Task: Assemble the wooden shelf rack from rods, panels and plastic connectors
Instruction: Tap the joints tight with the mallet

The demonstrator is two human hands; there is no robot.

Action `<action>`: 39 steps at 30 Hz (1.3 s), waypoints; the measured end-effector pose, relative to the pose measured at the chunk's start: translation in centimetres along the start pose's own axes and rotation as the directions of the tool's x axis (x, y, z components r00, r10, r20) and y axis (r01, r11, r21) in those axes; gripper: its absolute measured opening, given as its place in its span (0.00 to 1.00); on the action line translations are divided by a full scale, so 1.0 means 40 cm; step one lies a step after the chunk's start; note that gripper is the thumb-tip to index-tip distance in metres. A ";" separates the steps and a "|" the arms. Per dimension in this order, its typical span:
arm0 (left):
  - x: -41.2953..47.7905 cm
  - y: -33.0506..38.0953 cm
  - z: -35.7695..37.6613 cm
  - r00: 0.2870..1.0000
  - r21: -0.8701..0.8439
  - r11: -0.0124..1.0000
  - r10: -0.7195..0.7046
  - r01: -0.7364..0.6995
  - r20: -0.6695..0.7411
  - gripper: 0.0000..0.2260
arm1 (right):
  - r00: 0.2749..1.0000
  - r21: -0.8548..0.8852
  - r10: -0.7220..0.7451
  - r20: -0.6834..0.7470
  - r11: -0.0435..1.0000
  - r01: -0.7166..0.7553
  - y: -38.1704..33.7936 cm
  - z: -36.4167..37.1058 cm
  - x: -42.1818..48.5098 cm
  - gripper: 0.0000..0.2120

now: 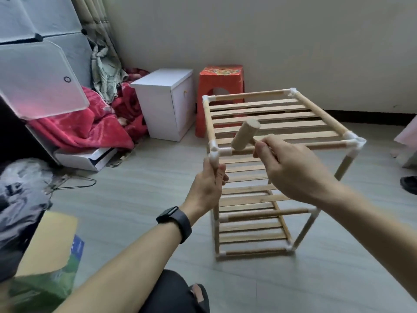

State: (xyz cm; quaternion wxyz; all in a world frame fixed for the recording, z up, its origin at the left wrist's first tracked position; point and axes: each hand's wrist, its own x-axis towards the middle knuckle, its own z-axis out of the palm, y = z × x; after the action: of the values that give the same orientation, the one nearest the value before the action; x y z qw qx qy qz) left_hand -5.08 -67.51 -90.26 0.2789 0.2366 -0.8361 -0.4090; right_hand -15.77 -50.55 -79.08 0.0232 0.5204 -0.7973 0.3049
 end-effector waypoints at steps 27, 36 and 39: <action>0.009 -0.036 0.019 0.983 -0.055 0.987 -0.142 0.149 0.114 0.10 | 0.995 -0.172 -0.101 -0.021 0.980 0.096 -0.118 0.018 0.129 0.13; 0.012 -0.036 0.017 0.985 -0.030 0.989 -0.141 0.144 0.096 0.12 | 0.988 -0.258 -0.146 -0.040 0.957 0.131 -0.117 0.034 0.104 0.10; 0.010 -0.035 0.018 0.986 -0.032 0.989 -0.140 0.143 0.094 0.12 | 0.980 -0.374 0.013 0.199 0.925 0.064 -0.122 0.043 0.102 0.08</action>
State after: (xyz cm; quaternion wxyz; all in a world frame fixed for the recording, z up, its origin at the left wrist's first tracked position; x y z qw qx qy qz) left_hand -5.61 -68.12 -91.65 0.2152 0.2709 -0.8209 -0.4544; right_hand -13.03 -56.10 -76.80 0.0480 0.5442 -0.8325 0.0920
